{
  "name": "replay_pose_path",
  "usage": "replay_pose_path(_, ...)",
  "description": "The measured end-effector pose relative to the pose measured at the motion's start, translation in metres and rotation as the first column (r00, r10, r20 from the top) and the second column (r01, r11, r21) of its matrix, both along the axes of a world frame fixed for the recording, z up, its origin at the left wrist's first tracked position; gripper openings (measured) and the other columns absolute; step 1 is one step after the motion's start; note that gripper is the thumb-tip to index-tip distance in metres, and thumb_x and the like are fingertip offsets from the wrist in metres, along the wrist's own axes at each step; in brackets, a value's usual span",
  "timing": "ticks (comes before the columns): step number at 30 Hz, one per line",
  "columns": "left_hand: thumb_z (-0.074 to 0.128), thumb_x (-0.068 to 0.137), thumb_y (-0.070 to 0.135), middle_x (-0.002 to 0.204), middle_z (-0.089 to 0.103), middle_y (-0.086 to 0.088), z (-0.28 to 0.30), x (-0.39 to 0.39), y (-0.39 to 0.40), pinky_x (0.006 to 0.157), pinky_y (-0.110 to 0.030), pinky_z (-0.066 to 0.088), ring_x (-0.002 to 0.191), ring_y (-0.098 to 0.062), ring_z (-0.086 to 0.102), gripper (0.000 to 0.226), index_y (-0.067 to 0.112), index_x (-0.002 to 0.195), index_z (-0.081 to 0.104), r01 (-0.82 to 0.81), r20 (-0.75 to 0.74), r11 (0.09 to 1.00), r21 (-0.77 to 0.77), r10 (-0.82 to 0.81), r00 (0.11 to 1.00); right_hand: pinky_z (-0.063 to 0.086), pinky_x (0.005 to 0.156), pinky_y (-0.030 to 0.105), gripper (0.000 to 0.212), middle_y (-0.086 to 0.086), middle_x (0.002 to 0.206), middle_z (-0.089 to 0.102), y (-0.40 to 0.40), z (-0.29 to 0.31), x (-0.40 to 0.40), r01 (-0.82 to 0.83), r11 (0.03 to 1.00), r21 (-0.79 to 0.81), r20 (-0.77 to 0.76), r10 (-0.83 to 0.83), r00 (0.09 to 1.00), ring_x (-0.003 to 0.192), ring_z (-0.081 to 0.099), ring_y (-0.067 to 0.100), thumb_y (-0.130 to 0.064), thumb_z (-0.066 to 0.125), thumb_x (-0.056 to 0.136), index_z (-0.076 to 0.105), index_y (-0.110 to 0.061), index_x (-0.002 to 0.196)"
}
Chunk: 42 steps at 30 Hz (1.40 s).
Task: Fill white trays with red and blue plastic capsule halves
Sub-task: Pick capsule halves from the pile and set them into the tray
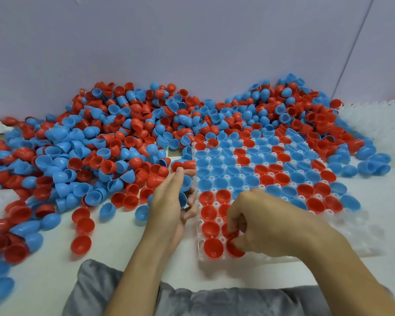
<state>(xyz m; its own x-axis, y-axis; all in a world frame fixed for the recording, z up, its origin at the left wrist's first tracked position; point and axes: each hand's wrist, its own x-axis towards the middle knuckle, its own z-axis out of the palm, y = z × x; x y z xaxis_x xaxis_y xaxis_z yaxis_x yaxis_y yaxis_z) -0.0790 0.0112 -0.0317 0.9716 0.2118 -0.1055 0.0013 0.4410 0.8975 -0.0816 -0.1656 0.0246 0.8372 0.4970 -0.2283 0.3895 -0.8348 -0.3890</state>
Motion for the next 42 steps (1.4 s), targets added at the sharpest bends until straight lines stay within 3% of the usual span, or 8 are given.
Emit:
replay_pose_path(5,0.057,0.081,0.031,0.076,0.052,-0.005,0.008,-0.004,0.001,0.043,-0.02,0.033,0.057,-0.011,0.042,0.044,0.001,0.112,0.067,0.092,0.022,0.981,-0.171,-0.09,0.996,0.039,0.053,0.013,0.019,-0.02,0.069,0.058,-0.004,0.006,0.0,-0.003,1.0,0.004,-0.047,0.004,0.999,0.062,0.058,0.001,-0.036,0.079,0.081,0.074,-0.035,0.1)
replay_pose_path(11,0.038,0.098,0.005,0.09,0.062,-0.007,0.008,-0.004,0.0,0.05,-0.023,0.038,0.062,-0.011,0.05,0.036,0.0,0.122,0.065,0.046,-0.008,0.982,-0.181,-0.048,0.999,0.056,0.067,0.019,0.018,-0.018,0.077,0.066,-0.005,0.019,0.012,-0.016,0.994,0.11,0.037,0.012,0.999,0.071,0.065,0.002,-0.028,0.067,0.092,0.073,-0.035,0.107)
replay_pose_path(16,0.043,0.102,0.004,0.126,0.067,-0.021,0.009,-0.005,-0.002,0.077,-0.032,0.046,0.102,-0.025,0.061,0.034,-0.001,0.131,0.059,0.071,0.015,0.985,-0.158,-0.069,0.997,0.054,0.064,0.024,0.018,-0.003,0.07,0.068,0.021,0.015,0.024,-0.041,0.947,0.32,0.228,-0.035,0.973,0.067,0.063,0.012,-0.03,0.066,0.093,0.069,-0.032,0.111)
replay_pose_path(21,0.062,0.085,0.017,0.12,0.067,-0.025,0.008,-0.005,-0.001,0.072,-0.027,0.058,0.095,-0.022,0.068,0.043,0.003,0.126,0.064,0.118,0.079,0.992,-0.051,-0.114,0.99,0.053,0.059,0.026,0.018,-0.006,0.07,0.065,0.034,0.007,0.033,-0.051,0.934,0.353,0.252,-0.042,0.967,0.061,0.06,0.011,-0.016,0.067,0.09,0.075,-0.022,0.105)
replay_pose_path(26,0.068,0.079,0.022,0.108,0.073,-0.008,0.002,-0.003,-0.002,0.07,-0.027,0.058,0.089,-0.018,0.07,0.041,0.01,0.118,0.07,0.109,0.107,0.994,0.02,-0.11,0.988,0.056,0.061,0.027,0.012,-0.005,0.073,0.069,0.025,0.009,0.035,-0.005,0.923,0.384,0.245,-0.097,0.965,0.062,0.064,0.012,-0.012,0.072,0.087,0.078,-0.018,0.095)
replay_pose_path(32,0.07,0.077,0.025,0.097,0.068,-0.01,0.0,-0.001,0.001,0.062,-0.024,0.055,0.078,-0.017,0.067,0.043,0.006,0.115,0.071,0.024,0.121,0.998,0.05,-0.03,0.992,0.059,0.06,0.021,0.014,-0.01,0.071,0.07,-0.017,0.019,0.024,0.074,0.982,0.175,0.105,-0.094,0.99,0.06,0.067,0.0,-0.021,0.079,0.084,0.077,-0.023,0.098)
replay_pose_path(37,0.068,0.076,0.022,0.084,0.068,-0.007,0.001,-0.001,0.004,0.059,-0.021,0.053,0.073,-0.014,0.064,0.02,0.018,0.092,0.08,-0.022,0.148,1.0,0.006,0.021,0.989,0.055,0.052,0.017,0.014,-0.015,0.072,0.068,-0.034,0.016,0.005,0.114,0.993,-0.03,0.002,-0.114,0.993,0.063,0.068,0.004,-0.023,0.08,0.083,0.076,-0.028,0.095)
replay_pose_path(42,0.064,0.087,0.013,0.08,0.069,-0.004,0.001,-0.001,0.003,0.058,-0.021,0.053,0.072,-0.014,0.064,0.015,0.013,0.097,0.077,-0.054,0.133,0.998,0.037,0.048,0.99,0.059,0.06,0.029,0.017,-0.007,0.081,0.068,-0.023,0.005,-0.007,0.063,0.983,-0.171,0.061,-0.053,0.997,0.071,0.069,0.016,-0.022,0.077,0.083,0.075,-0.018,0.099)
